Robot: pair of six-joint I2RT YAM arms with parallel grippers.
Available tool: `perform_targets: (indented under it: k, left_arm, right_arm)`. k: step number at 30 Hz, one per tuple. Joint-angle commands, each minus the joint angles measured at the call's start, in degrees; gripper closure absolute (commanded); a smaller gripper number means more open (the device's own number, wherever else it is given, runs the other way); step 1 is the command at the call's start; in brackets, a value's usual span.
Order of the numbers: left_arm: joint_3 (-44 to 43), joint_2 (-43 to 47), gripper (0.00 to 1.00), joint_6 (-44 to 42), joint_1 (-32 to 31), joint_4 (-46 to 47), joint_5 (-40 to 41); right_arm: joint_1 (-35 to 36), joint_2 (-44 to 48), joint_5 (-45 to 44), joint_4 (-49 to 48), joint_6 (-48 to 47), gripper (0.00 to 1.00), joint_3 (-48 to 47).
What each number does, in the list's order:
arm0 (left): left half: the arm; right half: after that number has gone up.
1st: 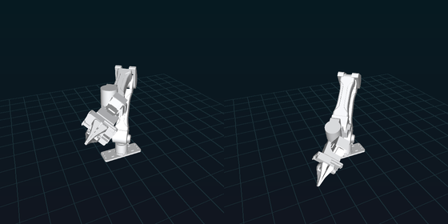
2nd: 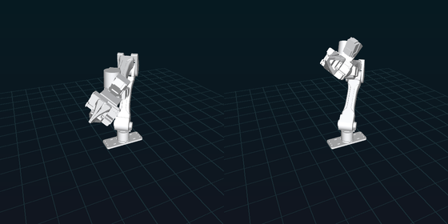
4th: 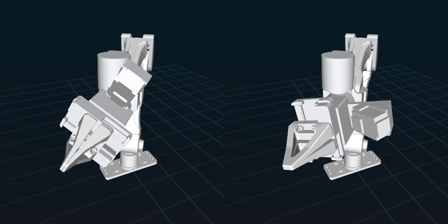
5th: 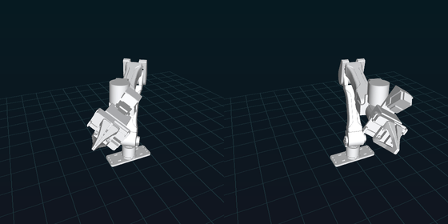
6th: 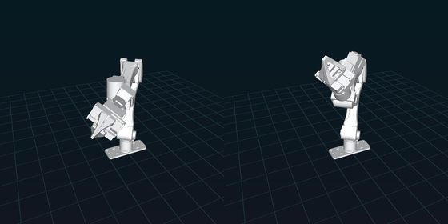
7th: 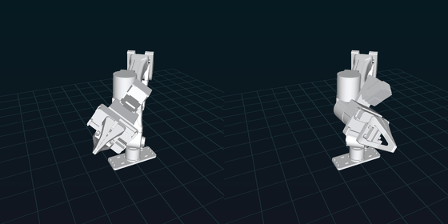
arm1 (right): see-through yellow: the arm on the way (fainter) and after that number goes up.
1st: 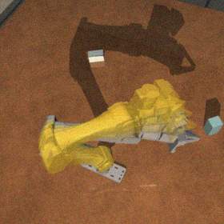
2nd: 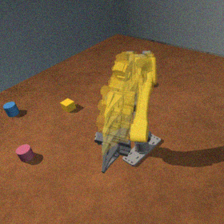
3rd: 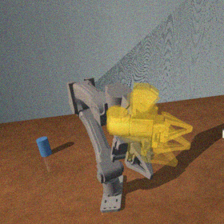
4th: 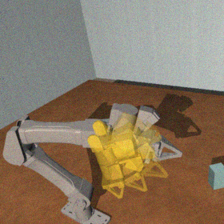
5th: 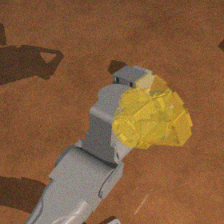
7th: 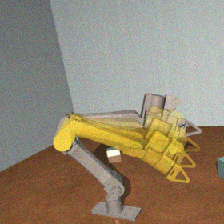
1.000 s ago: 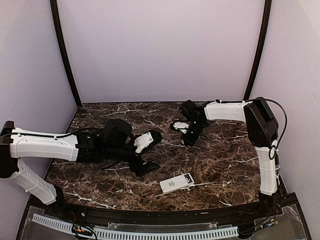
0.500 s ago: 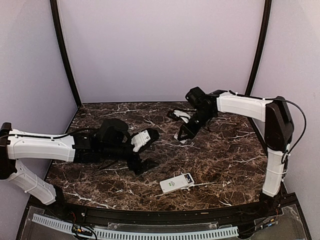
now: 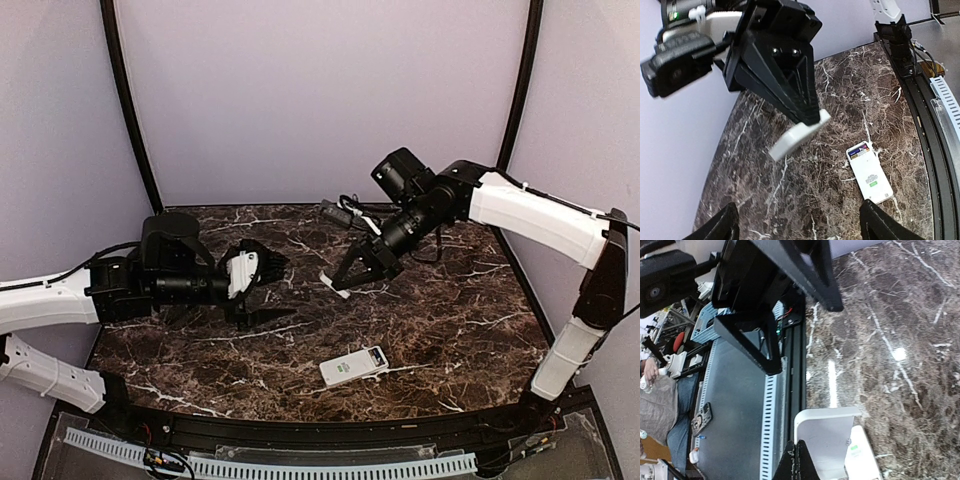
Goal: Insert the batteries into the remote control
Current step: Pass from the right arm to the left
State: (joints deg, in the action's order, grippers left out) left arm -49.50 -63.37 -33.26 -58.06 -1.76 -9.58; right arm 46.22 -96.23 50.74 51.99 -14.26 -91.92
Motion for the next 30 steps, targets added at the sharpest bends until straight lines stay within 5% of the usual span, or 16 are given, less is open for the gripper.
perform_targets:
  k: [1,8,16,30]
  left_arm:
    - [0.19,1.81,0.19,-13.97,-0.30,1.05,-5.43]
    - [-4.34,-3.32,0.38,-16.52,-2.11,-5.53,-7.13]
    - [-2.37,-2.91,0.50,-15.29,-2.41,1.45,-8.24]
    - [-2.92,-3.66,0.72,-14.29,-2.54,0.54,-10.70]
  right_arm:
    - [3.74,1.39,3.31,3.27,2.37,1.00,0.54]
    - [7.77,0.68,3.91,0.85,4.86,1.00,0.34]
    - [9.37,-1.22,4.39,0.56,4.87,1.00,-1.43]
    - [9.61,-3.13,4.49,0.84,4.16,1.00,-3.44]
